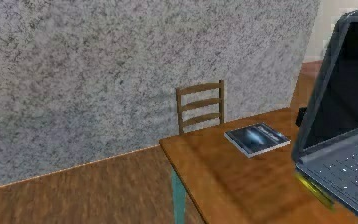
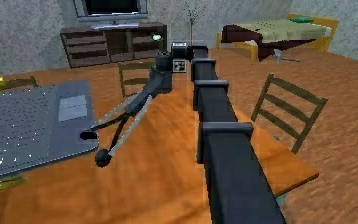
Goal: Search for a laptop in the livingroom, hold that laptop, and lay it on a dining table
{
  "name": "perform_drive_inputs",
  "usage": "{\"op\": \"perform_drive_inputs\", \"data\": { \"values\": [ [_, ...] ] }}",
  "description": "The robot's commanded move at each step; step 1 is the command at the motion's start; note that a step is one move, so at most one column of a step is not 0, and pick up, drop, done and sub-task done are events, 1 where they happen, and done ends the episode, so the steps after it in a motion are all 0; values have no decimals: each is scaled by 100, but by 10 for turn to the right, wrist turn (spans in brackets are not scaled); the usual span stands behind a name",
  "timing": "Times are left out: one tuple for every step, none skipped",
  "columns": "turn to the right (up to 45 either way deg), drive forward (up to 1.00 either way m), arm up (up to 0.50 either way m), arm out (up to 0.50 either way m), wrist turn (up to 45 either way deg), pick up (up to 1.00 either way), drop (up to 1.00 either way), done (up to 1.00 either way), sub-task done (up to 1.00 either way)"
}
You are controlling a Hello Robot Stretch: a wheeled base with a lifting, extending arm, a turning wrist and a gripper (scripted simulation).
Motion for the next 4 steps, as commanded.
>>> {"op": "perform_drive_inputs", "data": {
  "values": [
    [0, 0, 0, 0, 390, 0, 0, 0, 0],
    [0, 0, -32, 0, 0, 0, 0, 0, 0],
    [0, 0, 0, 0, 0, 0, 100, 0, 0],
    [0, 0, 0, -10, 0, 0, 0, 0, 0]
  ]
}}
